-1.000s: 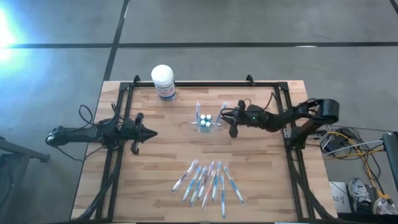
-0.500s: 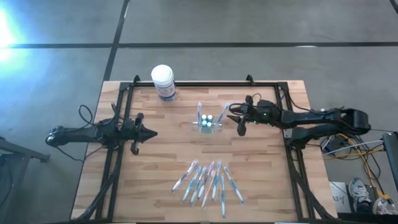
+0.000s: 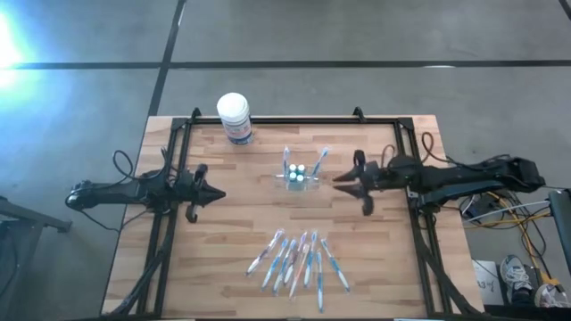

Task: Pick & Place toothbrushing station
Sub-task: Put the blue toothbrush into the transparent bin organizer

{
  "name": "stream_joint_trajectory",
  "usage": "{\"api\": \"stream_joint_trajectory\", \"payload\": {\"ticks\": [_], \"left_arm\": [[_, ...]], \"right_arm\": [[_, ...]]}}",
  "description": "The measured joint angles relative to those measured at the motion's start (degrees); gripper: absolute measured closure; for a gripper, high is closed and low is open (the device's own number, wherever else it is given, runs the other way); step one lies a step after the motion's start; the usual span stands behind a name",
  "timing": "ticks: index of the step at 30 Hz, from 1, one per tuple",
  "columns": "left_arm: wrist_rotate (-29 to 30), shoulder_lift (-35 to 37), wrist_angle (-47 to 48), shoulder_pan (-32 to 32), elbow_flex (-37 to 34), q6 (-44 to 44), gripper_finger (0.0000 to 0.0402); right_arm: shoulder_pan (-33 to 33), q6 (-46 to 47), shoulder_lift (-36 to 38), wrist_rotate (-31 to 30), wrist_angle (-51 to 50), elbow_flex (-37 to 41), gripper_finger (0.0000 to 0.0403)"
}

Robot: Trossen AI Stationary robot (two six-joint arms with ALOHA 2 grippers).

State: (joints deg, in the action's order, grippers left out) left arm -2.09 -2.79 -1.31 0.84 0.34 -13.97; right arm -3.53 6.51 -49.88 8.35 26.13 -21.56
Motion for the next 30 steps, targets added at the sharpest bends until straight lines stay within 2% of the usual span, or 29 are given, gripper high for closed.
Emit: {"api": "stream_joint_trajectory", "payload": {"ticks": [2, 4, 7, 10, 13, 15, 22, 30], "left_arm": [[0.0, 0.0, -0.01, 0.0, 0.0, -3.14, 0.0383], [-0.01, 0.0, 0.0, 0.0, 0.02, -4.72, 0.0386], [0.02, -0.08, 0.77, 0.0, 0.44, -3.96, 0.0389], [-0.24, -0.09, 1.32, 0.0, 0.83, -1.55, 0.039], [-1.8, -0.09, 1.41, -0.01, 0.93, 0.83, 0.039], [-1.95, -0.09, 1.67, 0.0, 1.01, 1.0, 0.039], [5.7, -0.09, 5.7, -0.04, 2.73, 1.89, 0.039], [6.16, -0.09, 6.79, -0.07, 4.44, 3.65, 0.0397]], "right_arm": [[0.07, 1.85, 1.73, 6.47, 1.92, 0.02, 0.0333], [0.05, 2.47, 4.02, 9.13, 2.55, 0.08, 0.0349], [-2.15, 2.11, 8.5, 9.36, 1.36, 0.77, 0.0371], [-6.65, 1.71, 13.58, 9.51, -3.92, 1.12, 0.039], [-11.36, 0.81, 18.03, 10.02, -12.22, 1.68, 0.0394], [-13.32, 0.89, 20.28, 10.18, -13.91, 3.17, 0.0394], [-13.63, 2.89, 27.34, 11.2, -10.63, 9.69, 0.0394], [-13.59, 3.38, 35.83, 8.71, -10.95, 15.82, 0.0394]]}}
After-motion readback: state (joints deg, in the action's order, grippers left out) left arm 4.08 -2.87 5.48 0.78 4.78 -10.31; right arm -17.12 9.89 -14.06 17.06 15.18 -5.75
